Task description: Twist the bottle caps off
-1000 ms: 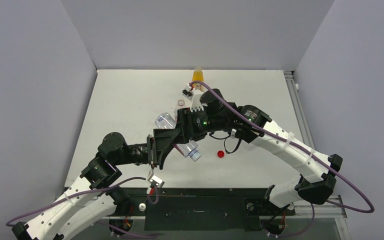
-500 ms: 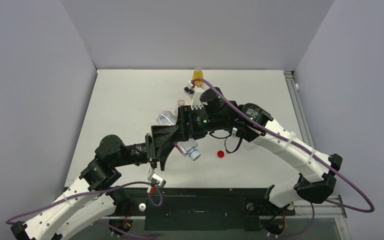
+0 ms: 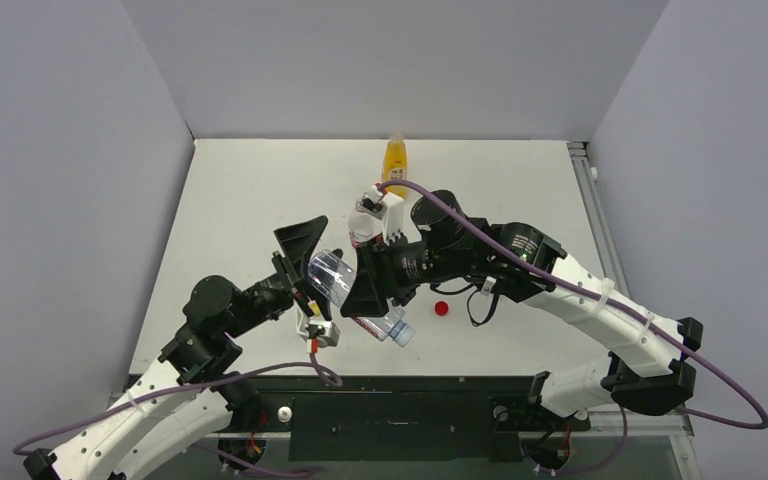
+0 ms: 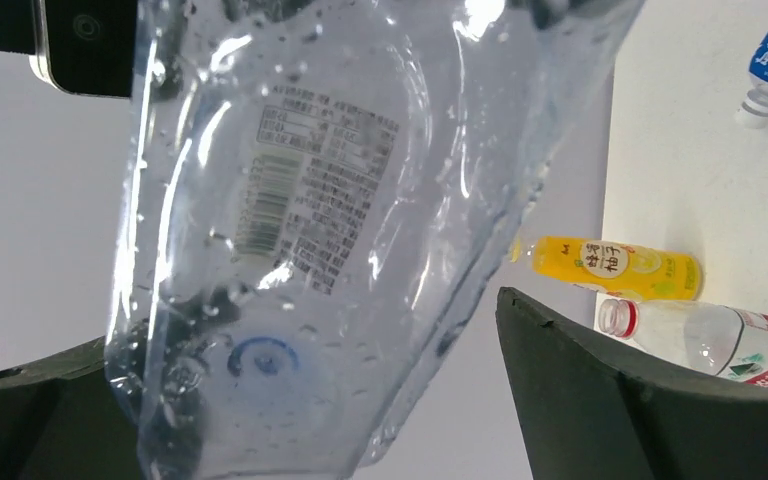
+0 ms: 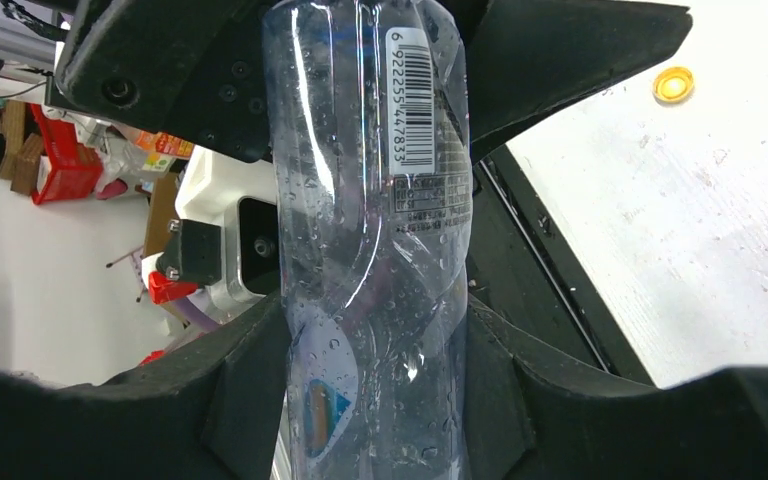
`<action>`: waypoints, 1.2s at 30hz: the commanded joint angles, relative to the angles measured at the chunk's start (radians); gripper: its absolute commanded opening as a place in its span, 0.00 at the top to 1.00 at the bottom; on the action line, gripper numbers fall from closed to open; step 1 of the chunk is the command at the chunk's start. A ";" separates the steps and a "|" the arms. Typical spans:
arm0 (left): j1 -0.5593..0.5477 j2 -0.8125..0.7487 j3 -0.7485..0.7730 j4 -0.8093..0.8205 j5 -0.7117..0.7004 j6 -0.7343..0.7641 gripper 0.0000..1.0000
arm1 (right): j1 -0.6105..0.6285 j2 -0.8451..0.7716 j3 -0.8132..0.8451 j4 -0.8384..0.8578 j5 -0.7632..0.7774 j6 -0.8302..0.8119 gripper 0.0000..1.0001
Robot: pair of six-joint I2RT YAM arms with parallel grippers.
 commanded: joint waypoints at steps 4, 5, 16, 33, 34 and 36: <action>0.002 -0.036 0.045 -0.141 0.145 0.112 0.01 | -0.002 -0.004 0.027 -0.024 0.021 -0.030 0.49; 0.000 -0.041 0.026 -0.132 0.169 0.162 0.01 | -0.003 0.004 0.032 -0.036 0.034 -0.030 0.49; -0.033 -0.027 -0.003 -0.121 0.163 0.306 0.11 | -0.003 0.087 0.133 -0.049 0.046 -0.034 0.50; -0.088 0.074 0.089 -0.119 -0.038 -0.057 0.76 | -0.060 0.141 0.405 -0.277 0.213 -0.142 0.18; -0.088 0.078 0.093 -0.119 -0.048 -0.103 0.76 | -0.069 0.138 0.440 -0.286 0.235 -0.145 0.18; -0.088 0.086 0.105 -0.119 -0.088 -0.258 0.77 | -0.074 0.119 0.456 -0.287 0.298 -0.149 0.18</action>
